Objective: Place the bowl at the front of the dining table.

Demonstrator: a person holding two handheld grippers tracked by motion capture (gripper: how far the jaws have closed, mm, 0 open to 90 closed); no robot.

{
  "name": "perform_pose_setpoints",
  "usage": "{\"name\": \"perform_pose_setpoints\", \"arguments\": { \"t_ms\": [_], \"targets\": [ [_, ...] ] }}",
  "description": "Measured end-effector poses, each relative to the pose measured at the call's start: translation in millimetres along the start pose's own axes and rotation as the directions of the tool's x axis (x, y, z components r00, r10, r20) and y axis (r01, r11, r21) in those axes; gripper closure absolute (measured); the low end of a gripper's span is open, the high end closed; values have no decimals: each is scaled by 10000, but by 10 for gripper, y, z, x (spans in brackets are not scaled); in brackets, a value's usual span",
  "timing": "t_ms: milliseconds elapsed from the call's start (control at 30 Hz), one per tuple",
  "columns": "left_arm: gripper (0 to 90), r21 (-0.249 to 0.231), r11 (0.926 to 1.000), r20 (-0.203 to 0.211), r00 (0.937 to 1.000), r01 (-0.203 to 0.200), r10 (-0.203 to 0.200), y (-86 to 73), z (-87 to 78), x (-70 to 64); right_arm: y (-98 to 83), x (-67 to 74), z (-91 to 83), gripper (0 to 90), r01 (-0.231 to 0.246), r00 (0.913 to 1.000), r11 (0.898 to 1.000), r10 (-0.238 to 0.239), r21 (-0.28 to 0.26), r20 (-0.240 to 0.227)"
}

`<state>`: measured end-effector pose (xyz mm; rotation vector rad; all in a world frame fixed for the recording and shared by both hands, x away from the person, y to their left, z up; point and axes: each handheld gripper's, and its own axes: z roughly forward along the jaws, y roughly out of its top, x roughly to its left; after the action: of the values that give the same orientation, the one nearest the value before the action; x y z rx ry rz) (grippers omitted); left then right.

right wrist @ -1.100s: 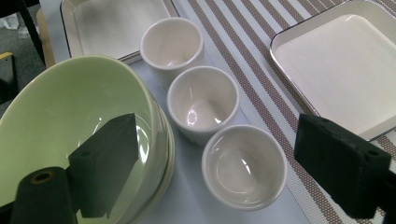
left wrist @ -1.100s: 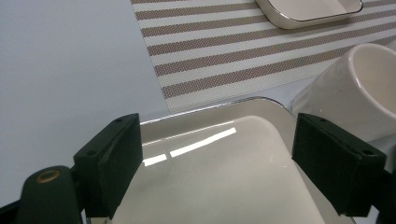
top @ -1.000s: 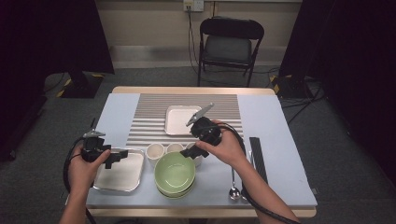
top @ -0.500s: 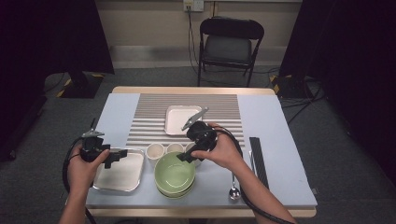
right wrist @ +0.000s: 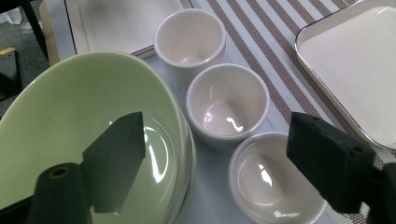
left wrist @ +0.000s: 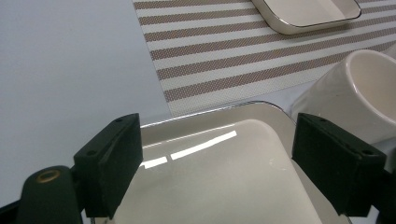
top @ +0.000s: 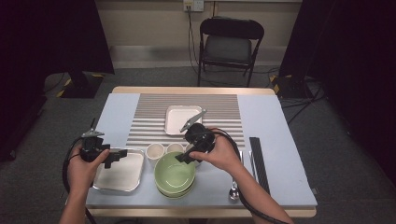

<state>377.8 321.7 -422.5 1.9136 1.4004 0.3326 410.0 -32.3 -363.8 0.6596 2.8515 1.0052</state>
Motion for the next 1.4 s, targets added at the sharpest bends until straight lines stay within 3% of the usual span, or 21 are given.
{"name": "perform_pose_setpoints", "arguments": {
  "t_ms": [67,367,433,867,1400],
  "targets": [
    [159,-12,10000,4,10000,4,-4,0,4,-4,-3,2,9,243,3,9999,10000,-3,42,-103],
    [159,-4,10000,23,10000,6,-6,0,1,-4,-1,27,45,262,59,9999,9999,-57,121,-137],
    [159,-17,10000,29,10000,13,-13,0,2,-6,-1,29,49,327,96,9997,9999,-93,119,-239],
    [160,-32,10000,7,10000,-20,20,2,2,-10,-7,42,67,454,-200,9994,9981,218,588,-287],
    [160,-97,9999,-33,10000,-29,28,2,-8,-2,-13,66,116,649,-345,9991,9982,356,486,-214]
  ]
}}
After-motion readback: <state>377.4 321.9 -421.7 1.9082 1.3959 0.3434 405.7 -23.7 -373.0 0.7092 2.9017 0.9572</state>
